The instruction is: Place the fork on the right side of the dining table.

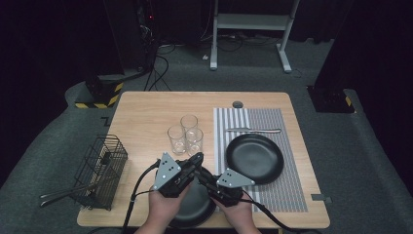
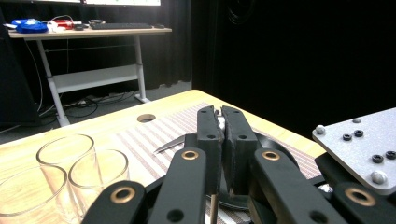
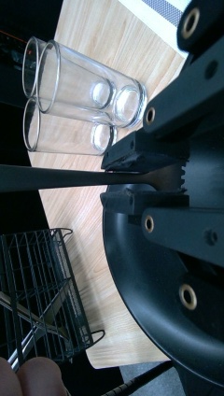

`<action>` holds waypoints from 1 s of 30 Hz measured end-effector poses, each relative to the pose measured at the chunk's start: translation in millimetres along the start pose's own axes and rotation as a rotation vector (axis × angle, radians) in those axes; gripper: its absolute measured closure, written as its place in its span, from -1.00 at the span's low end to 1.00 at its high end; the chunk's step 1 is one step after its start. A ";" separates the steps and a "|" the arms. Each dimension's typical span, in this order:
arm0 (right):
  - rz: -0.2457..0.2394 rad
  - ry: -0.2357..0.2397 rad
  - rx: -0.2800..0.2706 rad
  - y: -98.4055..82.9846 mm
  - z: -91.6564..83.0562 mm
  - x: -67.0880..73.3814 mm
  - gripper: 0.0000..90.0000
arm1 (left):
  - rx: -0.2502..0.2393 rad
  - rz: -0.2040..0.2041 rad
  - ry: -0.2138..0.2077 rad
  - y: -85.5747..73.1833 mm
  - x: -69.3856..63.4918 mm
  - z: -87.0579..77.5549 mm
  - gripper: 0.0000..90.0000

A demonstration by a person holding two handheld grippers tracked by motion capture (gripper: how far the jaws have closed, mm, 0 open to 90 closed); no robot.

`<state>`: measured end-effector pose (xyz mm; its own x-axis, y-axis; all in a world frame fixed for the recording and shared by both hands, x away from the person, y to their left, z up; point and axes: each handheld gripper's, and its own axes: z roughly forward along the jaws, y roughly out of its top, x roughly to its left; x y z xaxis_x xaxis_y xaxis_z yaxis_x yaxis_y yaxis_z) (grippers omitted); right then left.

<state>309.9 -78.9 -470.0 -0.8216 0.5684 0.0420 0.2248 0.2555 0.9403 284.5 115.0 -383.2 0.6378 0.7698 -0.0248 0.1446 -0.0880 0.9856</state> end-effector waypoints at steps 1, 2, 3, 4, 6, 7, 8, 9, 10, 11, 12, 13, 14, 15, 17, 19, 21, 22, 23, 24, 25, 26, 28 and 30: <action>-0.002 -0.002 -0.003 0.0 -0.2 0.2 0.80 | 0.000 0.000 0.000 0.0 0.0 0.0 0.92; -0.007 -0.003 -0.009 0.0 -0.5 0.0 0.84 | 0.000 -0.001 0.000 0.0 0.0 -0.1 0.92; -0.007 -0.003 -0.009 0.0 -0.5 0.0 0.84 | 0.000 -0.003 -0.001 0.1 0.1 -0.3 0.92; -0.007 0.002 -0.010 -0.2 -0.9 0.0 0.87 | 0.000 -0.003 -0.002 0.2 0.6 -0.4 0.92; -0.015 0.004 -0.011 -0.2 -0.9 1.1 0.88 | 0.000 -0.006 0.000 0.3 0.9 -0.7 0.92; -0.015 0.004 -0.011 -0.2 -0.9 1.1 0.88 | 0.000 -0.006 0.000 0.3 0.9 -0.7 0.92; -0.015 0.007 -0.010 -0.2 -0.9 2.0 0.89 | 0.002 -0.001 0.002 0.3 1.3 -1.0 0.92; -0.015 0.007 -0.009 -0.1 -0.8 2.0 0.89 | 0.001 -0.003 0.002 0.3 1.5 -1.0 0.92; -0.015 0.005 -0.008 -0.1 -0.8 1.9 0.89 | 0.002 -0.002 0.001 0.2 1.7 -1.0 0.91; -0.015 0.005 -0.008 -0.1 -0.8 1.9 0.89 | 0.002 -0.002 0.001 0.2 1.7 -1.0 0.91; -0.016 0.005 -0.007 0.0 -0.8 1.8 0.89 | 0.002 -0.002 0.001 0.2 1.9 -1.1 0.91; -0.019 0.005 -0.006 0.0 -0.8 1.8 0.89 | 0.002 -0.002 0.001 0.2 2.0 -1.1 0.91; -0.021 0.006 -0.007 0.1 -0.7 1.8 0.90 | 0.002 -0.003 0.001 0.2 2.1 -1.1 0.91; -0.022 0.006 -0.008 0.1 -0.6 2.0 0.90 | 0.001 -0.004 -0.001 0.1 2.2 -1.2 0.91; -0.022 0.005 -0.007 0.1 -0.6 2.1 0.90 | 0.001 -0.003 0.000 0.1 2.2 -1.3 0.91; -0.020 0.005 -0.006 0.2 -0.8 2.2 0.90 | -0.002 0.000 0.003 0.0 2.0 -1.8 0.90; -0.018 0.004 -0.001 0.2 -0.7 1.9 0.90 | 0.008 -0.005 -0.006 -0.3 1.8 -1.5 0.82; -0.018 0.007 -0.002 0.3 -0.7 1.7 0.90 | 0.009 -0.004 -0.006 -0.7 2.0 -1.8 0.79; -0.018 0.007 -0.002 0.3 -0.7 1.7 0.90 | 0.009 -0.004 -0.006 -0.7 2.0 -1.8 0.78; -0.016 0.007 -0.004 0.9 -0.9 1.8 0.90 | 0.015 -0.002 -0.008 -1.8 1.8 -1.8 0.75; -0.016 0.008 -0.006 1.1 -1.0 1.8 0.90 | 0.022 0.001 -0.008 -2.5 1.7 -1.7 0.71; -0.016 0.008 -0.006 1.1 -1.0 1.8 0.90 | 0.022 0.001 -0.008 -2.5 1.7 -1.7 0.68; -0.015 0.009 -0.009 1.7 -1.9 2.2 0.90 | 0.028 -0.006 -0.012 -5.5 2.2 -1.0 0.63; -0.015 0.010 -0.010 1.9 -2.2 2.2 0.90 | 0.040 -0.008 -0.020 -8.0 3.1 0.0 0.59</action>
<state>307.4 -78.8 -467.3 -0.8301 0.5568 0.0308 0.2070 0.2564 0.9441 285.4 118.0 -391.1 0.6515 0.7578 -0.0361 0.1797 -0.1078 0.9778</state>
